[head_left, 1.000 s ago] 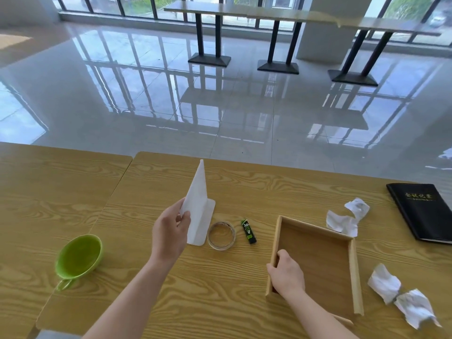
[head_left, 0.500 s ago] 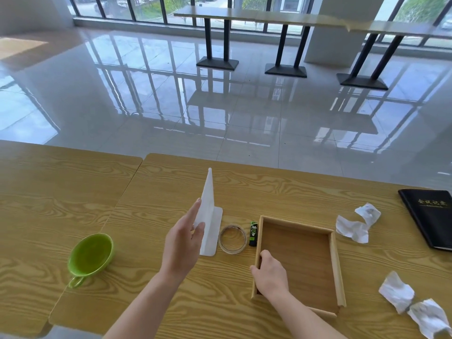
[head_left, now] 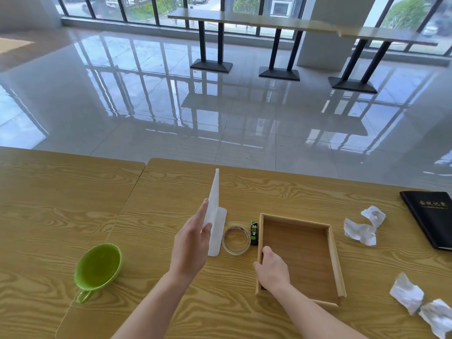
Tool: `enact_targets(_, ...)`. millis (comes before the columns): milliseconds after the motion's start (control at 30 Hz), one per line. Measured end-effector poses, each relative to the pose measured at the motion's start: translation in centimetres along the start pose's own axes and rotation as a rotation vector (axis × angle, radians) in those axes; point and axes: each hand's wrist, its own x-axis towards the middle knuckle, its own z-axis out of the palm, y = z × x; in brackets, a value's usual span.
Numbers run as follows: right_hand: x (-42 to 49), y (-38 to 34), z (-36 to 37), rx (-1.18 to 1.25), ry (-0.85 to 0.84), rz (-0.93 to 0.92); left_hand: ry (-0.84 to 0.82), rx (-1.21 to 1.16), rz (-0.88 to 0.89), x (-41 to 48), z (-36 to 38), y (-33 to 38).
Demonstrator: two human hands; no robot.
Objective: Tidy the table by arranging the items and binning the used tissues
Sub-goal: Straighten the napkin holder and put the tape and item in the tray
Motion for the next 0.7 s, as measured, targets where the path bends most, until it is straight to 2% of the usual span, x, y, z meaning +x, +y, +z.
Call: enact_targets(700, 7.0, -6.7, 0.0, -0.008, -0.073, -0.114, 0.088, 0.073, -0.101, 6.0, -2.2, -3.3)
